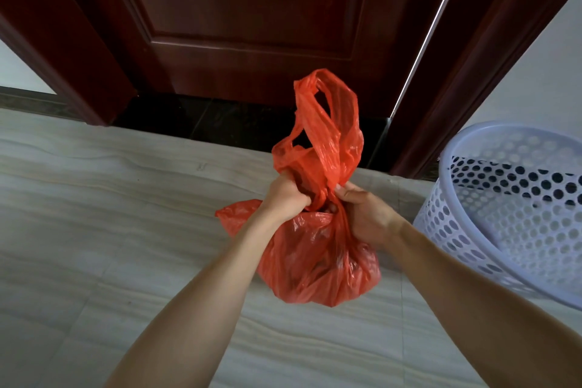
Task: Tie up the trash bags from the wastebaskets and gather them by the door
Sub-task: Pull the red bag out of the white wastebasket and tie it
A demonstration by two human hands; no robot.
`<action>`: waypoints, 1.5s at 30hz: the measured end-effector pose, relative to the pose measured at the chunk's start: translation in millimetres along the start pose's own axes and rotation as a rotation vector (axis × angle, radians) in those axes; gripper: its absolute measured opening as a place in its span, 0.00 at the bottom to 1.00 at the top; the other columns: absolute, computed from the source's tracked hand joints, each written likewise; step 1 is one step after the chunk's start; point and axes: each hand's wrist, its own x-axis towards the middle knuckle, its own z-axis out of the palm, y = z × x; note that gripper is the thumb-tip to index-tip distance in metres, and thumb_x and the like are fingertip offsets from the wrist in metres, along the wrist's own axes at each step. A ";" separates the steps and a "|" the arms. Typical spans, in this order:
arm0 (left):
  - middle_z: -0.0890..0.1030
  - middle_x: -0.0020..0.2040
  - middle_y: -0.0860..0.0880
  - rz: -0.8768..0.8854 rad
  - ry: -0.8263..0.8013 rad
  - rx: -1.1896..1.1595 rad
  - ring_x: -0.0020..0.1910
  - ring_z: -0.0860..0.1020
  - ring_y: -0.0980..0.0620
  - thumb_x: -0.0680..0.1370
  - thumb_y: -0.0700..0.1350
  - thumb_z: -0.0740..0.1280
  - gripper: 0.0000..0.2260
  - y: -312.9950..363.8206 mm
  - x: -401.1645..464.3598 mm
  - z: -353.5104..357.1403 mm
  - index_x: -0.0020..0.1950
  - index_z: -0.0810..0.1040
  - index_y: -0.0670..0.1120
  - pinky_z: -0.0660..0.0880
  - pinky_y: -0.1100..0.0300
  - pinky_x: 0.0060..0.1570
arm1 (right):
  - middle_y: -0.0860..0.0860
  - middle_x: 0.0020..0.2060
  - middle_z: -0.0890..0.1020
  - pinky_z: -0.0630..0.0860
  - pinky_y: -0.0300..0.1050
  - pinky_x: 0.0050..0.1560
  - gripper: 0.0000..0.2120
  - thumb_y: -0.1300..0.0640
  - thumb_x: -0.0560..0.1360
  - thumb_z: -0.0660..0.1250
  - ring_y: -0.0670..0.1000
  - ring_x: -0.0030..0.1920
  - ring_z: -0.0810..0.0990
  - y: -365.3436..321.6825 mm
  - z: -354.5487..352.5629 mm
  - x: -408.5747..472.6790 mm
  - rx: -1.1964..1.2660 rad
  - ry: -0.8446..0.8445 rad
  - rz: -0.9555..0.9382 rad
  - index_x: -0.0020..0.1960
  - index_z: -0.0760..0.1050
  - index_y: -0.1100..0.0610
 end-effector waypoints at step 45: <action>0.66 0.44 0.54 0.680 0.308 0.238 0.41 0.71 0.52 0.64 0.31 0.57 0.13 -41.6 -41.4 -8.2 0.37 0.62 0.50 0.70 0.54 0.37 | 0.50 0.44 0.82 0.72 0.43 0.51 0.15 0.65 0.75 0.55 0.48 0.45 0.78 9.5 38.7 8.4 -1.234 0.214 -0.192 0.48 0.79 0.54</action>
